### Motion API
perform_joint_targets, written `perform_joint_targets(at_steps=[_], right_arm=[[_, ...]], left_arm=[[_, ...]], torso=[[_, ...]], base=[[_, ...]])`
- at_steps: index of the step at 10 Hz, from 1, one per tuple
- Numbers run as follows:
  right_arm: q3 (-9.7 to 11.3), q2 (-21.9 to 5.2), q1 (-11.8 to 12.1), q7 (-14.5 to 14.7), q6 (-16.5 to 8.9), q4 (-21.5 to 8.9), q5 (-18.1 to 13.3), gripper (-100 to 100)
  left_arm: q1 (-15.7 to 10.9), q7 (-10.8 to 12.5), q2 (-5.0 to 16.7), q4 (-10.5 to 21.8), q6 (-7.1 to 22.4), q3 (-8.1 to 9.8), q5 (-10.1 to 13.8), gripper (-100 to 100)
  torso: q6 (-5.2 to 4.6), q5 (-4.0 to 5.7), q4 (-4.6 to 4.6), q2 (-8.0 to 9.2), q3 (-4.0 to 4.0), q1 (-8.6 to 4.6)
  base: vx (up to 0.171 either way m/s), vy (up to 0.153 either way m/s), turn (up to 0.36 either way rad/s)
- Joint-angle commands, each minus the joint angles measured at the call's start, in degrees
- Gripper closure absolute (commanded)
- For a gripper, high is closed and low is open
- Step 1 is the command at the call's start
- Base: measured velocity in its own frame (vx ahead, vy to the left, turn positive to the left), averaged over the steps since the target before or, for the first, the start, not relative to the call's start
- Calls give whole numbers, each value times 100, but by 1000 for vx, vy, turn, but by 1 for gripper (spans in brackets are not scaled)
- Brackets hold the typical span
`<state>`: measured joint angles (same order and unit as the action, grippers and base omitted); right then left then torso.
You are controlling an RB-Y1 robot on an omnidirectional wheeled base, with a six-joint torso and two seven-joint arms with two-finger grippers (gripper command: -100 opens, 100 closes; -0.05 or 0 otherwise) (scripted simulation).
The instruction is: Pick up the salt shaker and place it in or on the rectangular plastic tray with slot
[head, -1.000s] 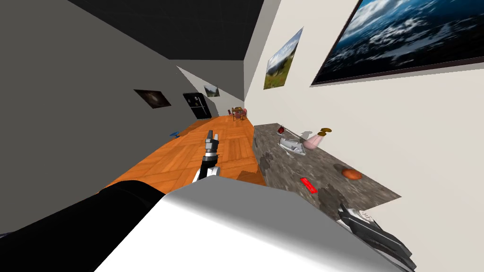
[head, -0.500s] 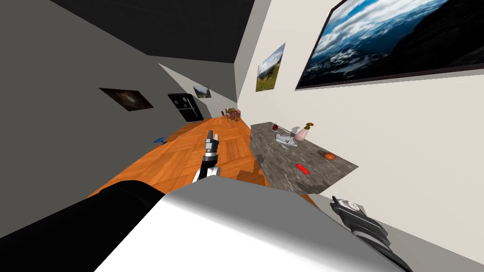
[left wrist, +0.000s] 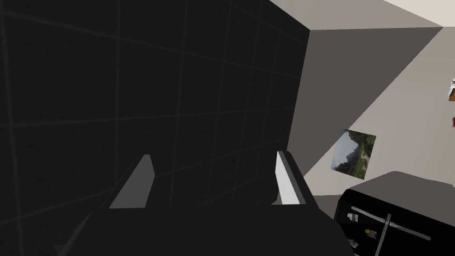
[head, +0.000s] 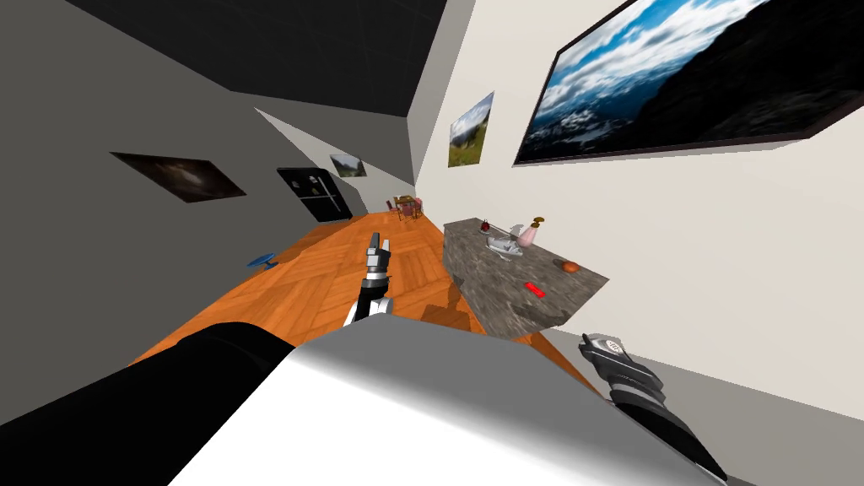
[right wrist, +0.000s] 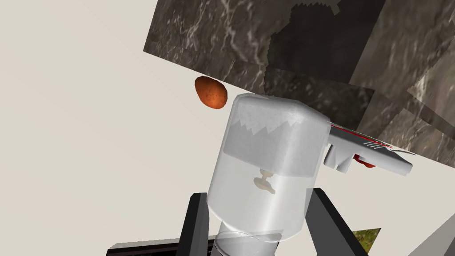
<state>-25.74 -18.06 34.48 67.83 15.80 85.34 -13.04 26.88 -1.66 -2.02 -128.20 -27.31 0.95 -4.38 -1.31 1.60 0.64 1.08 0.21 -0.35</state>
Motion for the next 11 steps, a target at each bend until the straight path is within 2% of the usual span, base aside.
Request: perform_joint_targets(at_steps=[1, 2, 3, 4, 5, 6, 7, 9, 10, 11], right_arm=[[18, -103, -286, 99, 7, -205, 45, 100], [27, -193, -453, 179, 7, -389, 82, 100], [27, -193, -554, 179, 7, -389, 82, 100], [32, -282, -759, 255, 4, -576, 112, 100], [32, -282, -816, 255, 4, -576, 112, 100], [34, -368, -1023, 326, 0, -766, 136, 100], [34, -368, -1084, 326, 0, -766, 136, 100], [27, -532, -1492, 455, -16, -1150, 163, 100], [27, -532, -1630, 455, -16, -1150, 163, 100], [19, -609, -1810, 511, -28, -1341, 165, 100]], left_arm=[[0, 0, 0, 0, 0, 0, 0, 0], [1, 0, 0, 0, 0, 0, 0, 0], [1, 0, 0, 0, 0, 0, 0, 0], [0, 0, 0, 0, 0, 0, 0, 0], [0, 0, 0, 0, 0, 0, 0, 0], [0, 0, 0, 0, 0, 0, 0, 0], [1, 0, 0, 0, 0, 0, 0, 0], [1, 0, 0, 0, 0, 0, 0, 0], [1, 0, 0, 0, 0, 0, 0, 0], [0, 0, 0, 0, 0, 0, 0, 0]], torso=[[0, 0, 0, 0, 0, 0], [-2, 3, 2, -6, -4, -4], [-5, 0, 2, -6, -4, 13], [1, -2, 2, -6, -4, 13], [-1, -2, 2, -10, -6, 12], [5, -2, 2, -13, -7, 7], [2, 0, 5, -23, -13, 5], [3, 0, 6, -26, -15, 3], [0, -3, 7, -27, -16, 14], [9, -5, 5, -30, -16, 12]], base=[[-5, 65, -153], [-8, 130, -224], [-15, 112, -117], [-8, 105, -152], [1, 86, -67], [25, 87, -120], [18, 76, -73], [24, 108, -138], [28, 98, -76], [33, 95, -70]])
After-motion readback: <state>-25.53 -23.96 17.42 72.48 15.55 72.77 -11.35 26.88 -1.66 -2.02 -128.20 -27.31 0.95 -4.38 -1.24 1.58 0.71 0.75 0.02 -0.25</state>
